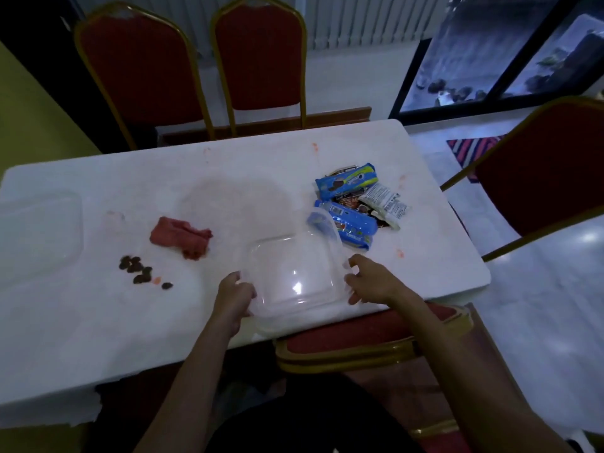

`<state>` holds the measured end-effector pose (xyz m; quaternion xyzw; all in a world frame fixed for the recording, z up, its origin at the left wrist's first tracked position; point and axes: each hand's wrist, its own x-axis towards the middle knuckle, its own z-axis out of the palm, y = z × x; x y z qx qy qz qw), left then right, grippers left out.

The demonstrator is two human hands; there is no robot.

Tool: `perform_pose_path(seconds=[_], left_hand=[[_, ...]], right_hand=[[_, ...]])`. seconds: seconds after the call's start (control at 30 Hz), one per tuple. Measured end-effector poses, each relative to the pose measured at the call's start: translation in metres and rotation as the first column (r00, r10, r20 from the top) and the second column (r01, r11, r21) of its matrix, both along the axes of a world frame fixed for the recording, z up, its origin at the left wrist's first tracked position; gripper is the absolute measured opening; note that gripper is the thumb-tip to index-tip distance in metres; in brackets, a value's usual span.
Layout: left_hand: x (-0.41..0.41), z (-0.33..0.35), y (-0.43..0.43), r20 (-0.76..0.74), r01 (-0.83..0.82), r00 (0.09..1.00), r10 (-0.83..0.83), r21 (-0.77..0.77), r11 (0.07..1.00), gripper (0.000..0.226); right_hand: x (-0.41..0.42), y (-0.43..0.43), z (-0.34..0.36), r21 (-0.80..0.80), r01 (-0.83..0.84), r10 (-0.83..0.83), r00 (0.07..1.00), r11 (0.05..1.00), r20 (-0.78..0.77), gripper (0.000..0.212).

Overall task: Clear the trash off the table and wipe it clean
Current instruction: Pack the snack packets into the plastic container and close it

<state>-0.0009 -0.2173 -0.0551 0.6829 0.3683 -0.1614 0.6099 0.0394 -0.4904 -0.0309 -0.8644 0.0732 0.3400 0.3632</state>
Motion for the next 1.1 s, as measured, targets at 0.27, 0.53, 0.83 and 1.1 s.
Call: perform_pose_path(seconds=[0.27,0.53,0.83,1.1], left_hand=[[-0.009,0.000,-0.003,0.028,0.019,0.999,-0.025,0.204,0.979,0.053],[0.001,-0.005,-0.016,0.136,-0.029,0.991,-0.010,0.284,0.958,0.048],[-0.021,-0.010,-0.036,0.120,-0.054,0.993,0.009,0.373,0.926,0.047],[-0.020,-0.011,-0.041,0.146,-0.178,0.979,0.141,0.279,0.944,0.045]], right_hand=[[0.031,-0.008,-0.003,-0.261,-0.254,0.296,0.945,0.931,0.137,0.035],[0.106,-0.010,-0.029,-0.461,-0.083,0.305,0.849,0.883,0.431,0.059],[0.119,-0.020,-0.057,-0.496,-0.072,0.300,0.868,0.865,0.396,0.064],[0.093,-0.002,0.028,0.018,0.072,-0.070,0.846,0.997,0.529,0.033]])
